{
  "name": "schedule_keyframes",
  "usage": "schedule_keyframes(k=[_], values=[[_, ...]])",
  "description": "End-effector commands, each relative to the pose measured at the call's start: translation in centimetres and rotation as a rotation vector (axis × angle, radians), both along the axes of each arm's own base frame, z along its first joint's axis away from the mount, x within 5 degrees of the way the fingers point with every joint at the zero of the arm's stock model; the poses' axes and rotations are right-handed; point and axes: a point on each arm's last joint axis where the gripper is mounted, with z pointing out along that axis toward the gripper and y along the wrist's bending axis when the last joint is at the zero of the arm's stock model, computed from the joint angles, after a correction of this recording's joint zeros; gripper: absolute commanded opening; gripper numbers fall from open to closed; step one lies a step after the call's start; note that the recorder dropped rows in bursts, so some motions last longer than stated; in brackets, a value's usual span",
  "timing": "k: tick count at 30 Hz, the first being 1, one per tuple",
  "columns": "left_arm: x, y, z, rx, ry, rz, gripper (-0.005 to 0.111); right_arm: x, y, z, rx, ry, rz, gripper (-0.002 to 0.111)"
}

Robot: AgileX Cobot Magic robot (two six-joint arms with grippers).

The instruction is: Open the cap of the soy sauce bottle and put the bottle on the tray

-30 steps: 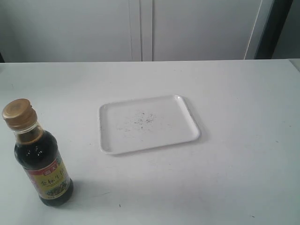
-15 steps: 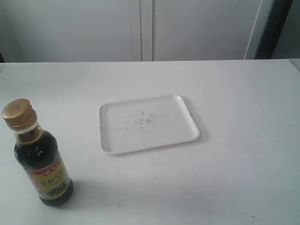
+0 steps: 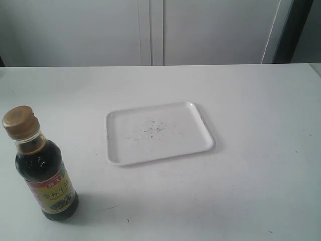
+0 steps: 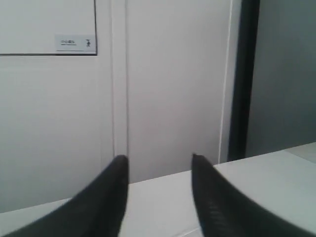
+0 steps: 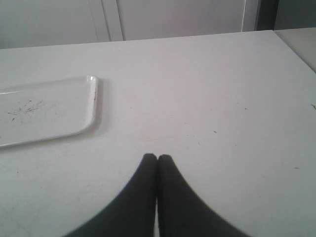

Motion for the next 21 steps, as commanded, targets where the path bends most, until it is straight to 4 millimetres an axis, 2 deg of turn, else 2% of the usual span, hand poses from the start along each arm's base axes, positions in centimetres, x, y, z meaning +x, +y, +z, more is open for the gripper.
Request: schedule_keyframes(k=[1, 4, 5, 13, 21], values=[[1.1, -0.9, 0.3, 0.014, 0.001, -0.094, 0.085, 0.0, 0.0, -0.1, 0.003, -0.008, -0.008, 0.000], [2.0, -1.2, -0.3, 0.030, 0.056, -0.129, 0.101, 0.0, 0.0, -0.1, 0.003, -0.008, -0.008, 0.000], [2.4, -1.3, -0.6, 0.032, 0.076, -0.136, 0.103, 0.0, 0.0, -0.1, 0.003, -0.008, -0.008, 0.000], [3.7, -2.1, -2.1, 0.059, 0.128, -0.220, 0.102, 0.0, 0.0, -0.1, 0.003, -0.008, -0.008, 0.000], [4.0, -2.3, -3.1, 0.099, 0.159, -0.242, 0.102, 0.0, 0.0, -0.1, 0.003, -0.008, -0.008, 0.000]])
